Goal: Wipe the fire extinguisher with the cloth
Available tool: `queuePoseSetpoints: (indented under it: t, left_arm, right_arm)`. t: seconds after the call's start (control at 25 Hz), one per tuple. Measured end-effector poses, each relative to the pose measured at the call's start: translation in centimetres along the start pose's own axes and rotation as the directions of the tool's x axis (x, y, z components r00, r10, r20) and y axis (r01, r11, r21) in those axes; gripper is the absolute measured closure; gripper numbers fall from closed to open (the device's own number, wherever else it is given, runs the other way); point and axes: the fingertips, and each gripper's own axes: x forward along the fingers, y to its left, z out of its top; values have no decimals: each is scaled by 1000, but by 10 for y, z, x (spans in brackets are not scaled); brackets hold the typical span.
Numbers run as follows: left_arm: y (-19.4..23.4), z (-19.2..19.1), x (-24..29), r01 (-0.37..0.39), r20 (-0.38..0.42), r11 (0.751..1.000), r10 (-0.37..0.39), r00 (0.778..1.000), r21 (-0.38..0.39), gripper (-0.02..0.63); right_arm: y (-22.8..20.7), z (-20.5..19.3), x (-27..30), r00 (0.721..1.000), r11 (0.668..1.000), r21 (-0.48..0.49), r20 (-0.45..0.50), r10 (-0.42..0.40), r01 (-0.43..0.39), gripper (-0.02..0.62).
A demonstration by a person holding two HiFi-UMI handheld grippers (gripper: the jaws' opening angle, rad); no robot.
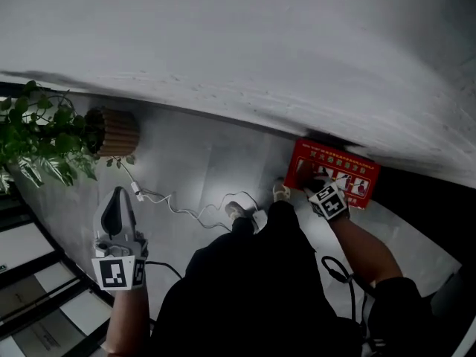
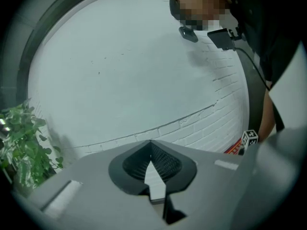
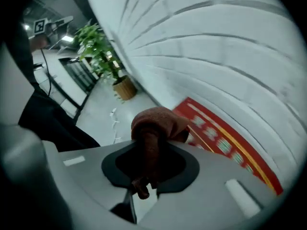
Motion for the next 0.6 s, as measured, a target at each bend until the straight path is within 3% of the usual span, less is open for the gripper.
queuePoseSetpoints:
  t: [0.12, 0.28, 0.4, 0.6]
  left_arm:
    - [20, -5, -18, -48, -27, 999, 49, 998, 21, 607]
    - [41, -22, -34, -90, -86, 996, 92, 992, 25, 607]
    - [32, -20, -18, -45, -78, 999, 47, 996, 24, 607]
    - [-5, 17, 31, 94, 5, 995, -94, 996, 44, 607]
  right_arm:
    - [40, 27, 71, 990, 981, -147, -80, 117, -128, 520]
    - [61, 21, 99, 961, 967, -164, -233, 152, -193, 520]
    - [51, 5, 85, 973, 979, -127, -189, 136, -162, 523]
    - [15, -67, 20, 994, 997, 69, -109, 30, -22, 526]
